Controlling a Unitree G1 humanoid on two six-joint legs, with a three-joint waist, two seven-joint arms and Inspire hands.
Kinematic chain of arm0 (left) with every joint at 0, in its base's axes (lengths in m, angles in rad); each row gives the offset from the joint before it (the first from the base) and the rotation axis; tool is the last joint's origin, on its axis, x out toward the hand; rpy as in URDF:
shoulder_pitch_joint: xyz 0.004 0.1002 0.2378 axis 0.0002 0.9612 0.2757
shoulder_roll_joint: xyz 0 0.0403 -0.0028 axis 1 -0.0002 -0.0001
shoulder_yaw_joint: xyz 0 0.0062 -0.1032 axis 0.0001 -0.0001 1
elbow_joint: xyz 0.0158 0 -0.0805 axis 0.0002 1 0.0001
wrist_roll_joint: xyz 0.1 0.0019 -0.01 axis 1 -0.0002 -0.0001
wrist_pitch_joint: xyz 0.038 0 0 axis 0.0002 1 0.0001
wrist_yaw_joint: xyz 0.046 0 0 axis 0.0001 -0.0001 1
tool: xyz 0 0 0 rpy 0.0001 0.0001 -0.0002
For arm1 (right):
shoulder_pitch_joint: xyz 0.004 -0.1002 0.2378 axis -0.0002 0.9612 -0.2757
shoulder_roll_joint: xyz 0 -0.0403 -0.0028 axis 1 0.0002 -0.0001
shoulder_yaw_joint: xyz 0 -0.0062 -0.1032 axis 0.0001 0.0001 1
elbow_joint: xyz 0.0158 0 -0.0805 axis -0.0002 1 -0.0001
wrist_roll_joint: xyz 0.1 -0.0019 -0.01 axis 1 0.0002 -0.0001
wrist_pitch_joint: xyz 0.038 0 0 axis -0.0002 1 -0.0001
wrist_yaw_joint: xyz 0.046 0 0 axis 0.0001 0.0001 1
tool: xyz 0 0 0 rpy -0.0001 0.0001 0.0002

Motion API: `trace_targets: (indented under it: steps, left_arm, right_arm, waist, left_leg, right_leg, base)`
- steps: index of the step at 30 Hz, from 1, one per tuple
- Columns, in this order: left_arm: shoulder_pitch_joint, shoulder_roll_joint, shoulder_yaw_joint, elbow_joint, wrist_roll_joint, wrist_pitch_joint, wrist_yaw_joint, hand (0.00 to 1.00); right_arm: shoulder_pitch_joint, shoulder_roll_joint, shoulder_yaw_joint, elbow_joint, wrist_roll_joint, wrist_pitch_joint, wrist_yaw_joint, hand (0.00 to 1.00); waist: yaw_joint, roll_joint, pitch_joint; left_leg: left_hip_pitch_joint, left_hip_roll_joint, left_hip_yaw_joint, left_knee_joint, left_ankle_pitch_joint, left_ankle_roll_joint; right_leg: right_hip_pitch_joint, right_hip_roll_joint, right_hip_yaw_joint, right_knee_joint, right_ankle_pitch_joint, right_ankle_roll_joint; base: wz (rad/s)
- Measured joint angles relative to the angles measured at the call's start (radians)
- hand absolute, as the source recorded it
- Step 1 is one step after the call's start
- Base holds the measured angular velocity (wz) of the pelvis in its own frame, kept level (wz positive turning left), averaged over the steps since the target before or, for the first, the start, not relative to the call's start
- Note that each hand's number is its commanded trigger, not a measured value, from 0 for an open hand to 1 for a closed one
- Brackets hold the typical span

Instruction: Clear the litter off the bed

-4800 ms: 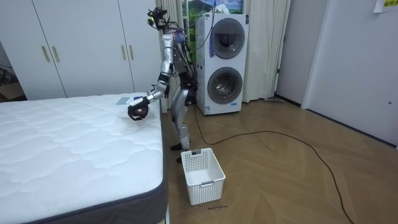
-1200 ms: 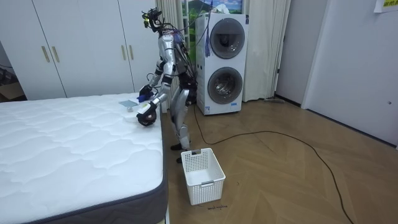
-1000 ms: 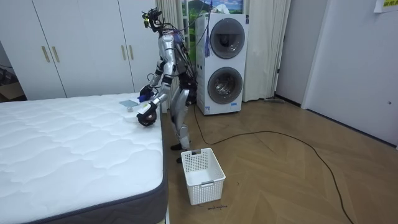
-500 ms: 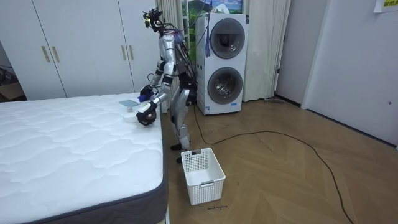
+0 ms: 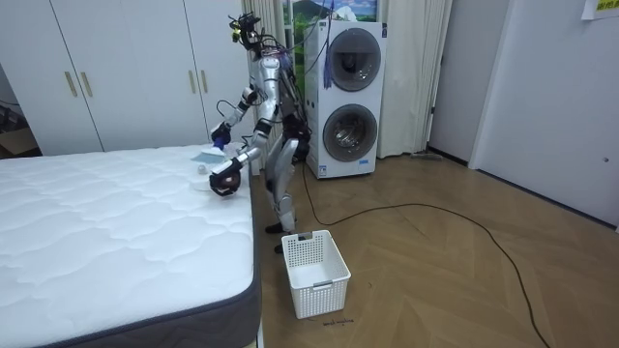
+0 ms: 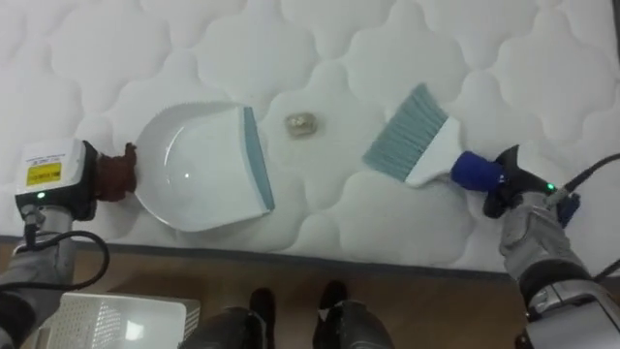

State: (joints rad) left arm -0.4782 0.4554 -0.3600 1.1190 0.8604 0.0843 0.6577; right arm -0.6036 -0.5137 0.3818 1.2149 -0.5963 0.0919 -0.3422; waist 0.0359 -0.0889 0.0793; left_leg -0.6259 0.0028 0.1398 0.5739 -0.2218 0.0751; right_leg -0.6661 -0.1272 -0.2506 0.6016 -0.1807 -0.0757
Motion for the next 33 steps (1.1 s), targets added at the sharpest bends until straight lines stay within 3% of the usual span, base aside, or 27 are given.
trace_targets:
  steps: [7,12,18,24,33]
  left_arm:
    - [-0.035,0.033,-0.015,-0.003,0.053,0.014,0.0,1.0]
    - [-0.039,0.048,-0.014,-0.022,0.064,0.019,0.003,1.0]
    - [-0.039,0.081,-0.014,-0.044,0.075,0.019,-0.007,1.0]
    - [-0.039,0.095,-0.015,-0.077,0.095,0.027,-0.013,1.0]
    - [-0.039,0.096,-0.019,-0.088,0.095,0.045,-0.038,1.0]
  right_arm:
    - [-0.098,-0.058,0.109,-0.017,-0.289,0.041,0.018,1.0]
    - [-0.112,-0.06,0.111,-0.07,-0.447,0.069,0.036,1.0]
    - [-0.143,-0.069,0.171,-0.13,-0.548,0.084,0.096,1.0]
    - [-0.194,-0.075,0.196,-0.13,-0.582,0.085,0.118,1.0]
    - [-0.202,-0.073,0.227,-0.133,-0.533,0.101,0.13,1.0]
  waist:
    - [0.031,-0.016,0.0034]
    - [0.044,-0.043,0.0176]
    - [0.046,-0.066,0.0154]
    - [0.046,-0.07,0.014]
    - [0.052,-0.069,0.014]
  left_leg:
    - [0.004,0.021,0.015,0.011,-0.001,-0.003]
    - [0.001,0.023,0.019,0.005,-0.001,-0.007]
    - [-0.002,0.04,0.018,0.013,-0.005,-0.012]
    - [-0.005,0.044,0.016,0.017,-0.006,-0.014]
    - [0.011,0.053,0.013,-0.002,-0.005,-0.014]
  right_leg:
    - [0.009,0.017,-0.004,-0.016,0.023,-0.009]
    - [0.003,0.015,-0.01,-0.021,0.019,-0.012]
    - [0.017,0.024,-0.038,-0.049,0.028,-0.021]
    - [0.022,0.023,-0.055,-0.051,0.029,-0.023]
    - [0.054,0.036,-0.072,-0.102,0.049,-0.024]
  base:
    - [-0.11]
    - [-0.02]
    - [-0.04]
    - [0.0]
    - [0.0]
